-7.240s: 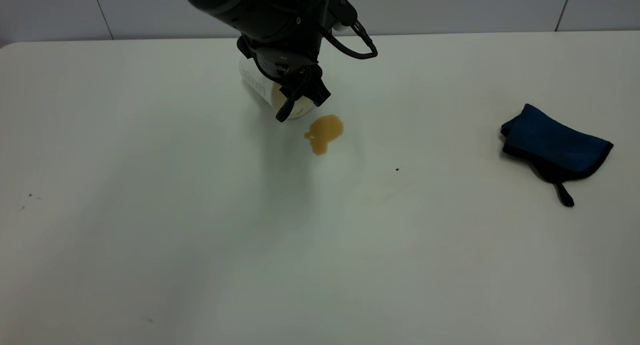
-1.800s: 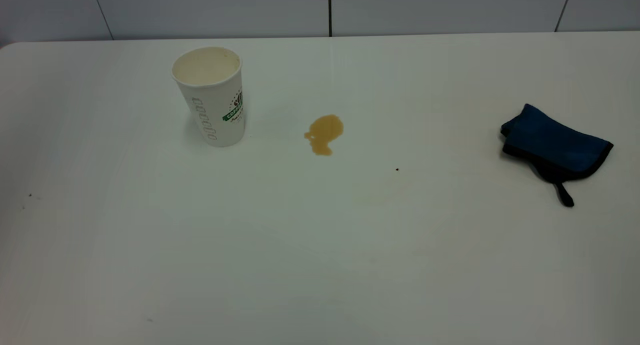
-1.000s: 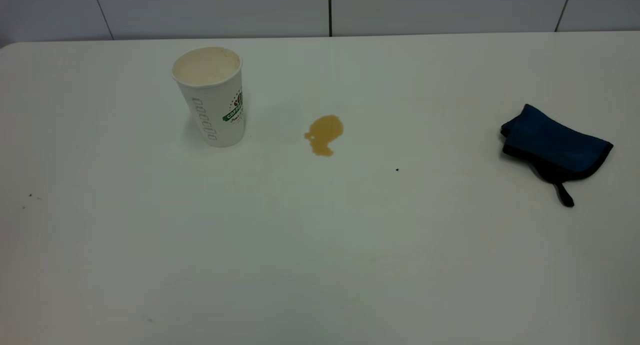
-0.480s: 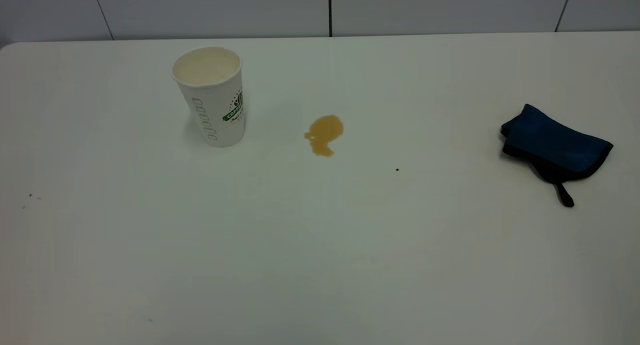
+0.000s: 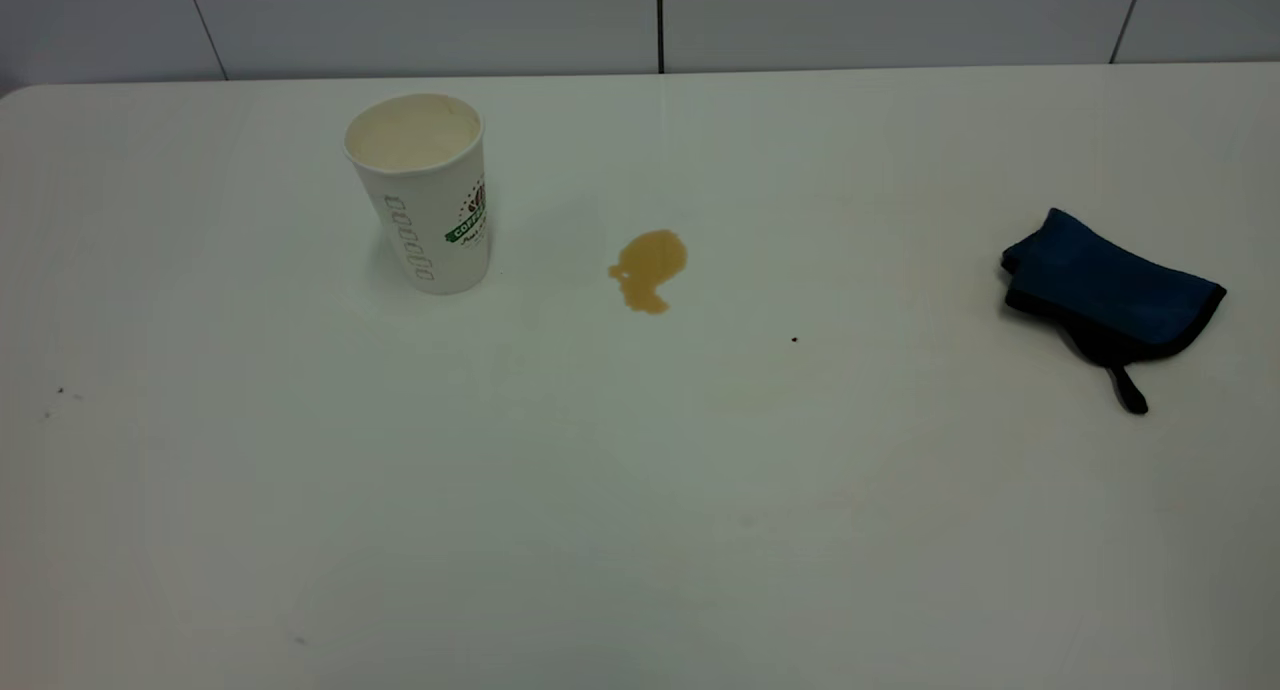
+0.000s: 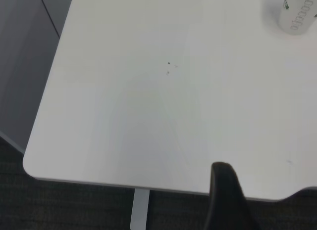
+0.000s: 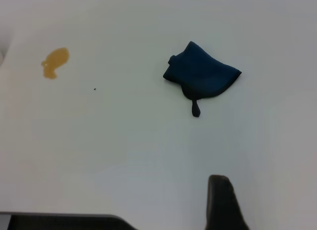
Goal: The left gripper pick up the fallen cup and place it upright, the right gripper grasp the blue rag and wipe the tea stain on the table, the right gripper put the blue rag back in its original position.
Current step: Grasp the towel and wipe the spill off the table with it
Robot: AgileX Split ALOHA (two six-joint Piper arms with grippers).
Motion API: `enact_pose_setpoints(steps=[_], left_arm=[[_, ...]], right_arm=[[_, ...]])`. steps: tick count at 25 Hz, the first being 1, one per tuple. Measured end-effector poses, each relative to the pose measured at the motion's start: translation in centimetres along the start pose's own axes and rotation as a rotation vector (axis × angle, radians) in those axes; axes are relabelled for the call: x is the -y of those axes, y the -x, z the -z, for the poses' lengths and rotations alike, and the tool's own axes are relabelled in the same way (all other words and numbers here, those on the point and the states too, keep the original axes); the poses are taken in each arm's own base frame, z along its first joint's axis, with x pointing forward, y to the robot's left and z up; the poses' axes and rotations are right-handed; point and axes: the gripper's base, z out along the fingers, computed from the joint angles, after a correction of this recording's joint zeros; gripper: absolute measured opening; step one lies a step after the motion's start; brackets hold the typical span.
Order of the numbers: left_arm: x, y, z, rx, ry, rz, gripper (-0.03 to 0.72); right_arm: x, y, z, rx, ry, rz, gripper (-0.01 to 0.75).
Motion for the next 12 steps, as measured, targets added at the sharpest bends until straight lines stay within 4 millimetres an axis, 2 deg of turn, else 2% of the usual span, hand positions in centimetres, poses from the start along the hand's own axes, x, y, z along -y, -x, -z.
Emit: enact_pose_setpoints(steps=[4, 7, 12], left_arm=[[0.0, 0.0, 0.0, -0.001, 0.0, 0.0, 0.472], [0.0, 0.0, 0.0, -0.002, 0.0, 0.0, 0.472], [0.0, 0.0, 0.0, -0.002, 0.0, 0.0, 0.472]], right_arm=[[-0.3, 0.1, 0.0, 0.009, 0.033, 0.018, 0.495], [-1.0, 1.4, -0.6, 0.006, 0.098, 0.077, 0.544], [-2.1, 4.5, -4.9, -0.092, 0.178, 0.129, 0.65]])
